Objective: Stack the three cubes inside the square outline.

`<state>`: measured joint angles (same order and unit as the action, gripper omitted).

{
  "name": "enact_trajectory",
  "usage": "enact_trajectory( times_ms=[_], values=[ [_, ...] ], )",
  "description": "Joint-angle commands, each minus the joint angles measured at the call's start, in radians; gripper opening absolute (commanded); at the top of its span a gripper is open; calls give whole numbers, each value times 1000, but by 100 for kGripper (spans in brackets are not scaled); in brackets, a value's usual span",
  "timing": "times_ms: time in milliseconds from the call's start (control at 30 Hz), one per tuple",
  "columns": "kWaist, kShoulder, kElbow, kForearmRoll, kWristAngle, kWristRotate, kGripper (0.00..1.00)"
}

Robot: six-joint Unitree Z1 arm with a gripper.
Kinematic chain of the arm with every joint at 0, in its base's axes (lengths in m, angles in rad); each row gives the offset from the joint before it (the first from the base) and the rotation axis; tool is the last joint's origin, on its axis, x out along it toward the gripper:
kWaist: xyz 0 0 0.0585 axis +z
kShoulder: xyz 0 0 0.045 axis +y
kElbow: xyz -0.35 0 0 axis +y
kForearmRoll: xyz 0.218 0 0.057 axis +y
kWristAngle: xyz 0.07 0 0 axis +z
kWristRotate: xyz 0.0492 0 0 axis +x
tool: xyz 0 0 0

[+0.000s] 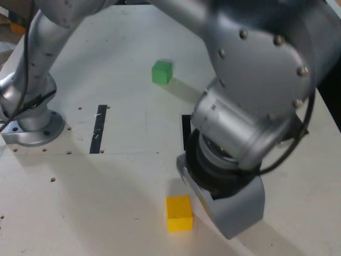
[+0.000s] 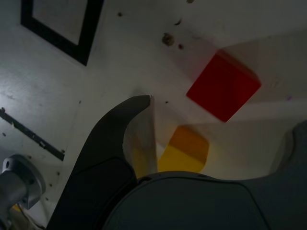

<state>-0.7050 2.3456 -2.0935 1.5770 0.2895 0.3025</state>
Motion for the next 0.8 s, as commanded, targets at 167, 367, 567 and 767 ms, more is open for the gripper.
enact_trajectory(
  times_ms=[167,367,567,767],
  values=[
    [12,49,-7,-24,3,6,89],
    [15,49,4,-40,14,7,84],
    [19,46,17,-64,26,12,78],
    [19,41,31,-96,40,5,71]
  ],
)
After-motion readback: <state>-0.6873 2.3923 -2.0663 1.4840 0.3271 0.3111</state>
